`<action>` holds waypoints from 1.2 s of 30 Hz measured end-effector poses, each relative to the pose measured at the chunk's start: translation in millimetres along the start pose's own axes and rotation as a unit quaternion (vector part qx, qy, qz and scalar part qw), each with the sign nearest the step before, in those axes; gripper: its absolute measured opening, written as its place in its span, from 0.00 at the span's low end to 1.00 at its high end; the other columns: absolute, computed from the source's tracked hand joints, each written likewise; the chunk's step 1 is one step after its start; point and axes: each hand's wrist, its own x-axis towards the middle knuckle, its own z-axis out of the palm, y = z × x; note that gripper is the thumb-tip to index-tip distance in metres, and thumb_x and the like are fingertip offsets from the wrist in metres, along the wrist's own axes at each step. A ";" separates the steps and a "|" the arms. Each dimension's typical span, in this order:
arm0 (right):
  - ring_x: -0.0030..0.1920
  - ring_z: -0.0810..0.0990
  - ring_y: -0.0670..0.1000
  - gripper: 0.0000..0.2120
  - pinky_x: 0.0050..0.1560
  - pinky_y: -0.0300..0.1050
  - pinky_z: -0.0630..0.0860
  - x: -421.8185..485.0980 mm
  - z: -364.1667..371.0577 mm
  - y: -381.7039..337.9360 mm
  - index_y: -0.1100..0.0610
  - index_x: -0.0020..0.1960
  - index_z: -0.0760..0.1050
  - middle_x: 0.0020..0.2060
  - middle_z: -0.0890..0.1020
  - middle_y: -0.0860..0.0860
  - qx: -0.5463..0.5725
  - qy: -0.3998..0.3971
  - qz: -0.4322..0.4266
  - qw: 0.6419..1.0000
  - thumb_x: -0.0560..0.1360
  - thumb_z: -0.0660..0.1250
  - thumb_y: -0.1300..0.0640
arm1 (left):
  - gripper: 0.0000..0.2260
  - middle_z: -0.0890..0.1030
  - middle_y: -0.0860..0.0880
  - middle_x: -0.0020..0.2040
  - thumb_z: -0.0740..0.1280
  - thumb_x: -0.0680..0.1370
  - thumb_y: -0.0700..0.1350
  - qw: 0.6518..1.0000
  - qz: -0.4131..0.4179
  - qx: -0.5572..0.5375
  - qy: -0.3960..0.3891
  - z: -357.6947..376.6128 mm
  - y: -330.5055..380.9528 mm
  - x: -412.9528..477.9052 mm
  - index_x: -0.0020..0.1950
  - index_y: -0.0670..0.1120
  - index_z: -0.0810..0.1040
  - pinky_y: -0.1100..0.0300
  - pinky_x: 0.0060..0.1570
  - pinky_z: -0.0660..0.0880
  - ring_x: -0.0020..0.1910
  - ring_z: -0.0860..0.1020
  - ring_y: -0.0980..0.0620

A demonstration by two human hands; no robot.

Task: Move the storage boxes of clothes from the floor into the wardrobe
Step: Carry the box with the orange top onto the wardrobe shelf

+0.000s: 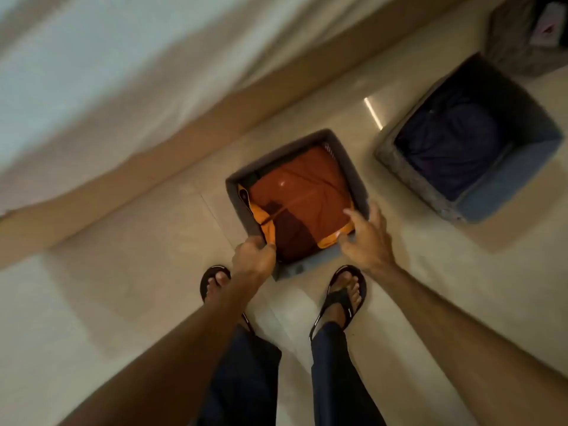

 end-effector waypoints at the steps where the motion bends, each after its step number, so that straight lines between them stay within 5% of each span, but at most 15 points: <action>1: 0.76 0.54 0.59 0.26 0.69 0.61 0.64 16.0 9.9 10.1 0.49 0.71 0.68 0.77 0.52 0.56 -0.039 0.018 -0.009 0.999 0.73 0.68 0.52 | 0.15 0.77 0.41 0.61 0.64 0.77 0.49 1.000 -0.009 0.011 0.000 9.9 -4.8 13.8 0.60 0.45 0.76 0.50 0.60 0.73 0.59 0.76 0.38; 4: 0.75 0.54 0.61 0.27 0.69 0.63 0.62 50.8 24.0 30.8 0.51 0.71 0.65 0.76 0.52 0.57 -0.110 0.018 0.020 0.994 0.74 0.68 0.51 | 0.17 0.79 0.39 0.58 0.63 0.76 0.50 0.995 -0.087 0.030 -0.034 26.7 -12.7 42.5 0.58 0.40 0.75 0.48 0.55 0.76 0.54 0.78 0.37; 7: 0.68 0.67 0.62 0.26 0.64 0.60 0.70 60.8 37.8 44.0 0.57 0.70 0.64 0.71 0.64 0.58 -0.106 0.000 0.040 0.994 0.75 0.66 0.51 | 0.14 0.76 0.42 0.53 0.61 0.78 0.52 0.978 -0.174 0.006 -0.119 30.3 -7.0 51.5 0.58 0.44 0.68 0.46 0.51 0.77 0.45 0.82 0.40; 9: 0.65 0.71 0.62 0.25 0.62 0.56 0.72 56.3 38.9 41.7 0.59 0.70 0.65 0.68 0.68 0.59 -0.066 0.004 0.063 0.996 0.76 0.65 0.54 | 0.14 0.76 0.43 0.54 0.62 0.77 0.51 0.977 -0.188 -0.068 -0.073 24.2 -2.1 61.3 0.58 0.45 0.68 0.48 0.53 0.77 0.46 0.83 0.40; 12: 0.63 0.75 0.61 0.22 0.61 0.52 0.73 35.2 45.2 38.0 0.58 0.69 0.70 0.65 0.75 0.60 -0.021 -0.048 0.097 0.994 0.76 0.65 0.54 | 0.21 0.79 0.42 0.57 0.64 0.75 0.51 0.984 -0.119 -0.106 0.084 8.4 -7.4 70.5 0.63 0.42 0.74 0.53 0.52 0.74 0.52 0.79 0.39; 16: 0.64 0.75 0.58 0.23 0.62 0.49 0.73 11.3 59.2 29.4 0.53 0.70 0.71 0.66 0.75 0.56 0.006 -0.118 0.068 0.991 0.76 0.66 0.53 | 0.24 0.70 0.45 0.67 0.65 0.73 0.52 0.976 0.113 0.105 0.154 -15.2 -27.2 68.0 0.68 0.49 0.66 0.46 0.60 0.71 0.58 0.74 0.40; 19: 0.66 0.72 0.59 0.26 0.63 0.52 0.71 16.4 64.3 14.7 0.53 0.74 0.65 0.70 0.68 0.56 0.038 -0.042 0.086 0.995 0.77 0.65 0.52 | 0.27 0.57 0.43 0.75 0.64 0.74 0.54 0.974 0.041 0.188 0.117 -11.7 -42.6 70.4 0.73 0.52 0.66 0.43 0.64 0.67 0.66 0.68 0.38; 22: 0.68 0.70 0.61 0.28 0.64 0.55 0.70 22.6 70.9 3.8 0.57 0.75 0.62 0.70 0.69 0.58 0.044 -0.011 0.124 0.991 0.78 0.63 0.53 | 0.27 0.66 0.44 0.72 0.62 0.73 0.54 0.995 -0.061 0.075 0.025 -1.4 -54.0 71.5 0.72 0.54 0.67 0.45 0.67 0.67 0.68 0.69 0.38; 25: 0.64 0.74 0.62 0.24 0.60 0.55 0.74 14.0 79.8 4.1 0.57 0.72 0.66 0.65 0.75 0.60 -0.004 -0.036 0.125 0.992 0.78 0.62 0.53 | 0.25 0.74 0.43 0.69 0.67 0.75 0.50 0.998 -0.029 -0.062 0.002 9.2 -46.1 71.8 0.71 0.46 0.70 0.55 0.62 0.68 0.66 0.72 0.40; 28: 0.53 0.80 0.62 0.12 0.52 0.53 0.79 5.6 80.2 9.0 0.53 0.55 0.80 0.52 0.82 0.57 0.001 -0.104 0.108 0.989 0.75 0.63 0.51 | 0.27 0.74 0.43 0.69 0.70 0.75 0.49 0.993 -0.011 -0.102 0.051 3.8 -36.0 76.9 0.72 0.44 0.70 0.57 0.64 0.67 0.68 0.71 0.41; 30: 0.46 0.80 0.62 0.09 0.46 0.54 0.79 4.9 75.1 12.2 0.54 0.45 0.81 0.44 0.82 0.57 0.000 -0.069 0.055 0.996 0.74 0.63 0.53 | 0.27 0.72 0.44 0.71 0.70 0.75 0.48 0.988 -0.006 -0.134 0.080 -7.2 -32.7 82.7 0.72 0.44 0.69 0.57 0.66 0.66 0.69 0.70 0.43; 34: 0.62 0.71 0.59 0.19 0.52 0.57 0.77 19.9 63.2 14.6 0.54 0.64 0.75 0.62 0.71 0.57 -0.135 0.102 -0.085 0.982 0.74 0.66 0.55 | 0.25 0.71 0.46 0.72 0.69 0.76 0.47 0.992 0.019 -0.109 0.059 -26.1 -35.4 93.9 0.73 0.48 0.69 0.55 0.69 0.66 0.70 0.70 0.44; 36: 0.69 0.63 0.60 0.23 0.57 0.61 0.73 33.9 59.0 13.8 0.53 0.67 0.71 0.70 0.63 0.59 -0.177 0.105 -0.096 0.974 0.72 0.68 0.54 | 0.25 0.72 0.46 0.71 0.69 0.76 0.46 0.995 0.001 -0.099 0.025 -27.5 -37.6 97.7 0.72 0.49 0.70 0.51 0.69 0.69 0.68 0.71 0.44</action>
